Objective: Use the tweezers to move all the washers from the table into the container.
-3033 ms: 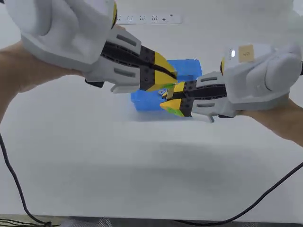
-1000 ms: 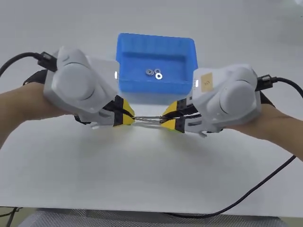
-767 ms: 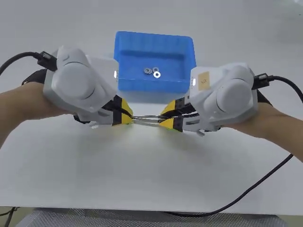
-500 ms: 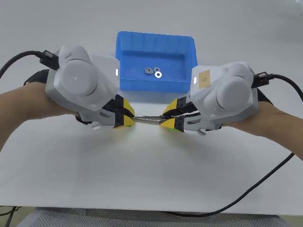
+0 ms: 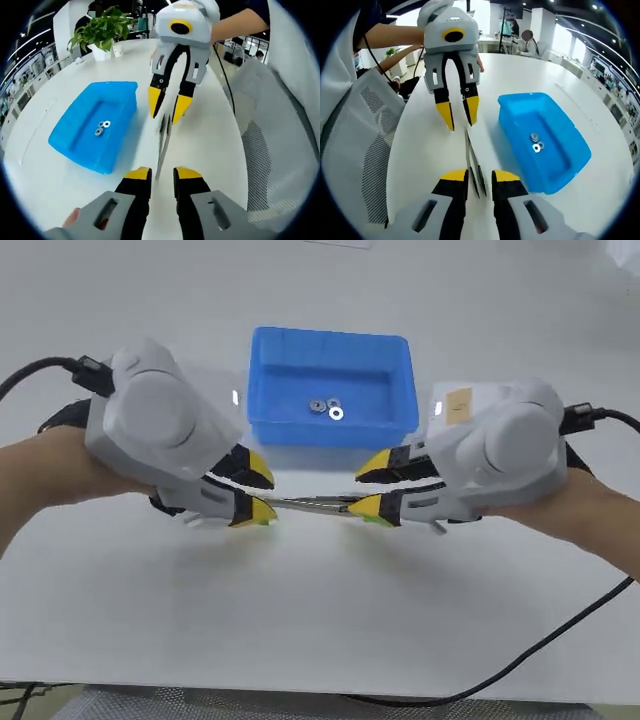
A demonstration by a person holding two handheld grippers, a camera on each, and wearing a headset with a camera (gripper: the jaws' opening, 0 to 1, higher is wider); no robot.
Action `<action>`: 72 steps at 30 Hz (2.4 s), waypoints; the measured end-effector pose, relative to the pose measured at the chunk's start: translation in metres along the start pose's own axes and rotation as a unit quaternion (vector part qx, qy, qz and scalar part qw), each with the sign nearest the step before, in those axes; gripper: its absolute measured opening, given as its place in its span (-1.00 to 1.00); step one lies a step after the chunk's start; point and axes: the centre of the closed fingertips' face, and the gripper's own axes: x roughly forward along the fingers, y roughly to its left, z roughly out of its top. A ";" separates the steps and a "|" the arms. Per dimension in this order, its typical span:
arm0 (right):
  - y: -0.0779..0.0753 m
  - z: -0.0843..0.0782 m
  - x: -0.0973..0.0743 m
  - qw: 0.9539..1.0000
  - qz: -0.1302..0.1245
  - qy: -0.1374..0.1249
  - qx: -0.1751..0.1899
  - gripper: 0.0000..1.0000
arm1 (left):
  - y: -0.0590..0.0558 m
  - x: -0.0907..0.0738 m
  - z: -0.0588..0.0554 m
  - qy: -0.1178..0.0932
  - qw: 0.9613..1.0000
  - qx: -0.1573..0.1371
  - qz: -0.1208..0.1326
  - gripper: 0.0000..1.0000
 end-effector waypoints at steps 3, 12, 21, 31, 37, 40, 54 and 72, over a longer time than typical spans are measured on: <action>0.005 0.002 -0.011 1.000 -0.006 -0.019 0.020 -0.59 | -0.004 -0.013 0.009 -0.027 1.000 -0.010 0.012 -0.50; 0.021 0.022 -0.062 0.986 -0.046 -0.132 0.090 -0.37 | -0.034 -0.054 0.031 -0.091 0.995 -0.027 0.025 0.10; 0.048 0.019 -0.097 0.973 -0.080 -0.179 0.125 -0.18 | -0.070 -0.081 0.028 -0.113 0.990 -0.065 0.047 0.48; 0.073 0.015 -0.113 0.967 -0.124 -0.183 0.127 0.27 | -0.071 -0.121 0.035 -0.173 0.970 -0.102 0.135 0.63; 0.087 0.008 -0.112 0.970 -0.130 -0.167 0.118 0.40 | -0.094 -0.129 0.021 -0.159 0.973 -0.108 0.131 0.62; 0.088 0.012 -0.113 0.966 -0.136 -0.177 0.130 0.48 | -0.107 -0.129 0.016 -0.155 0.973 -0.114 0.131 0.68; 0.094 0.037 -0.122 0.964 -0.137 -0.198 0.111 0.42 | -0.105 -0.130 0.008 -0.140 0.970 -0.114 0.162 0.81; 0.094 0.022 -0.118 0.964 -0.140 -0.187 0.129 0.50 | -0.091 -0.122 0.016 -0.139 0.970 -0.106 0.168 0.79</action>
